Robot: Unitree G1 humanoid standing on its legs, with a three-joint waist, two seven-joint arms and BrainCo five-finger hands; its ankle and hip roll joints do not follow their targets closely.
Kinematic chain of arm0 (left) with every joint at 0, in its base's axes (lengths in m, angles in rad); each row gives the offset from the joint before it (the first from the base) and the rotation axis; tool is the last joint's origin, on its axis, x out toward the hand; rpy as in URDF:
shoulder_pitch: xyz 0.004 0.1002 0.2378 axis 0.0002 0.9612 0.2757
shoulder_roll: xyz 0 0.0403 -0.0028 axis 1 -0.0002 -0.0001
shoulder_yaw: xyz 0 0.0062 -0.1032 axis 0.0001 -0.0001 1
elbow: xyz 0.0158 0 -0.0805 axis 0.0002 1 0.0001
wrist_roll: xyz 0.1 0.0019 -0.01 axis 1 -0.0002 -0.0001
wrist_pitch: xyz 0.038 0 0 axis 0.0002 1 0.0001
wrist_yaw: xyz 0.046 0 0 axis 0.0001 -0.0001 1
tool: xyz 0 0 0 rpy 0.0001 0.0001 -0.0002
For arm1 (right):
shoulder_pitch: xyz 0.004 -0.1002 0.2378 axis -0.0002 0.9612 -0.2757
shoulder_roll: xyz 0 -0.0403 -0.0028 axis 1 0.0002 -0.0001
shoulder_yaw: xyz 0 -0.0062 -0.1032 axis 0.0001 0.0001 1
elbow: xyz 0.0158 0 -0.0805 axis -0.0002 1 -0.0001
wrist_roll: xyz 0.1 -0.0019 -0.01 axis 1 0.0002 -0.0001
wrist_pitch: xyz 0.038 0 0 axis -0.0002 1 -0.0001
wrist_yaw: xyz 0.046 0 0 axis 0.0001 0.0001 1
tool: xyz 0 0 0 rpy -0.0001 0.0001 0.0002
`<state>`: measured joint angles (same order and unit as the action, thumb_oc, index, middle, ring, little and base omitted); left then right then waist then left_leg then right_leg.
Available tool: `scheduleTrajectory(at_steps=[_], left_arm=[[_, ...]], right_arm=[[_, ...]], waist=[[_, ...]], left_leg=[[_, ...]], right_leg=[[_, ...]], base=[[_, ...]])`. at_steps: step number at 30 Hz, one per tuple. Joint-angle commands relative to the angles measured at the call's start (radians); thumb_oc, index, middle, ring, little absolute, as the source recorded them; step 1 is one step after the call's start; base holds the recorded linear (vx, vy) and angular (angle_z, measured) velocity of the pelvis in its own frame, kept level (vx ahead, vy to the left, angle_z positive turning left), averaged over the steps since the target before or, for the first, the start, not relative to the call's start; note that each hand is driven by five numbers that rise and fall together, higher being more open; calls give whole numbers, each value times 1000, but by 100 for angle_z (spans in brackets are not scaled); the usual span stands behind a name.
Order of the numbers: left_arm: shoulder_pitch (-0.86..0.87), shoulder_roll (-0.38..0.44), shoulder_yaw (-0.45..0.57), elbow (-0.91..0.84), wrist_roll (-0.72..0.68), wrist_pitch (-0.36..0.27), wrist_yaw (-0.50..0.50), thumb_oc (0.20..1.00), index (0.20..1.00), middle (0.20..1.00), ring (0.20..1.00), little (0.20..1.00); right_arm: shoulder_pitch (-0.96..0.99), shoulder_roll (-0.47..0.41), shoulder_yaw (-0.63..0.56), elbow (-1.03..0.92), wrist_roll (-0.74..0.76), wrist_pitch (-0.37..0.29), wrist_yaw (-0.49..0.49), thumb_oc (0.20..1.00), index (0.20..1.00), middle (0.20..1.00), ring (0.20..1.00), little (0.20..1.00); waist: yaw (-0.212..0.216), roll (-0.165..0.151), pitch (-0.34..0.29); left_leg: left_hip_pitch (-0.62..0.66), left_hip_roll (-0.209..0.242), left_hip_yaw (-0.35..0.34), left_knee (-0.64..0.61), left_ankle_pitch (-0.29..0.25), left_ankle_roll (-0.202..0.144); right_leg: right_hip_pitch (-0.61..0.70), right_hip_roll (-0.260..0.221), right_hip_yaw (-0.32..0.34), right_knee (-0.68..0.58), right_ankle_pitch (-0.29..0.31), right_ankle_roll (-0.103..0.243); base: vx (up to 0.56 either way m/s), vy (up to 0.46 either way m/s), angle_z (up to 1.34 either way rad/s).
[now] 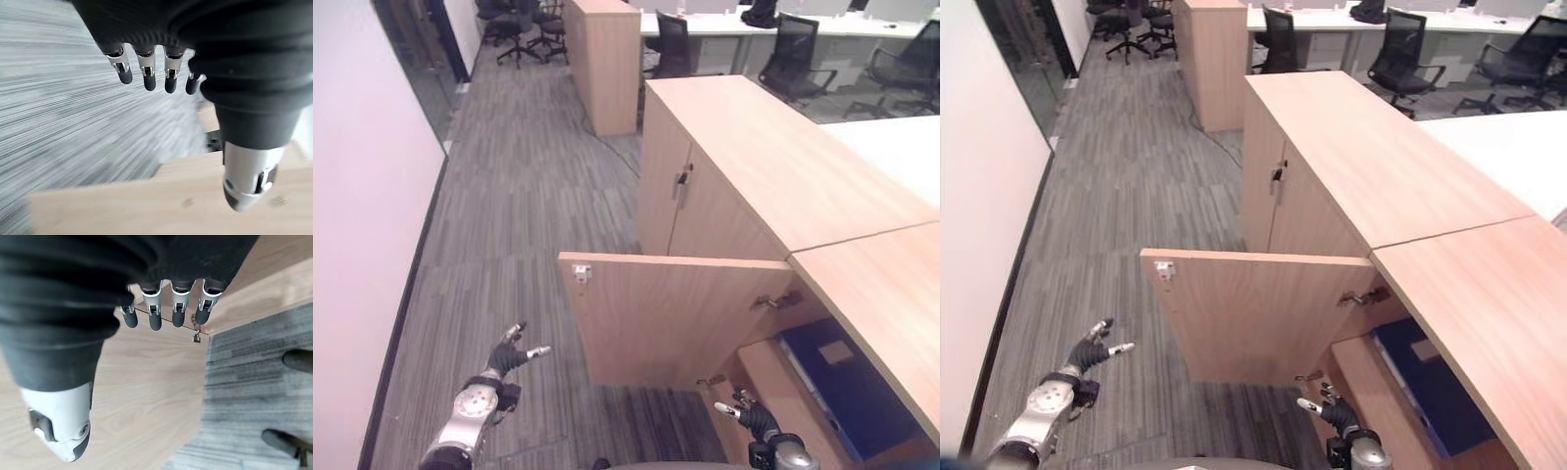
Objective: Put the empty folder in the office cabinet
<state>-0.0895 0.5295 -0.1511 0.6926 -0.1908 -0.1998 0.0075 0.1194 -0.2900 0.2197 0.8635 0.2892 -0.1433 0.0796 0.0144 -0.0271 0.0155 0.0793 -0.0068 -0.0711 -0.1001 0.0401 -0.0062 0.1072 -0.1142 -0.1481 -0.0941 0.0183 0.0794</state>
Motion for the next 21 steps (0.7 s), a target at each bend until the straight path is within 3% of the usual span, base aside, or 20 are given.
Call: scheduleTrajectory(at_steps=[1, 7, 21], left_arm=[[-129, 56, 39, 11, -71, -57, -13, 1000, 1000, 1000, 1000, 1000], [-267, 105, -26, -3, -118, -56, -65, 1000, 1000, 1000, 1000, 1000], [-380, 15, -139, 2, -138, -50, -87, 1000, 1000, 1000, 1000, 1000]], right_arm=[[-44, -44, 27, -18, -31, -26, 15, 1000, 1000, 1000, 1000, 1000], [-38, -47, 38, 28, -62, -6, 26, 1000, 1000, 1000, 1000, 1000], [-60, -45, 41, 61, -68, 8, 20, 1000, 1000, 1000, 1000, 1000]], waist=[[3, -1, 10], [-41, 1, 2], [-73, -11, 4]], left_leg=[[32, 37, 80, 13, -91, -54], [42, 40, 120, 13, -96, -54], [40, 31, 122, 13, -103, -45]], right_leg=[[-17, -63, -4, 45, 7, 103], [-29, -62, 20, 48, 18, 109], [-48, -72, 49, 61, 25, 116]], base=[[2, 3, -26], [12, 21, -29], [5, 10, 1]])
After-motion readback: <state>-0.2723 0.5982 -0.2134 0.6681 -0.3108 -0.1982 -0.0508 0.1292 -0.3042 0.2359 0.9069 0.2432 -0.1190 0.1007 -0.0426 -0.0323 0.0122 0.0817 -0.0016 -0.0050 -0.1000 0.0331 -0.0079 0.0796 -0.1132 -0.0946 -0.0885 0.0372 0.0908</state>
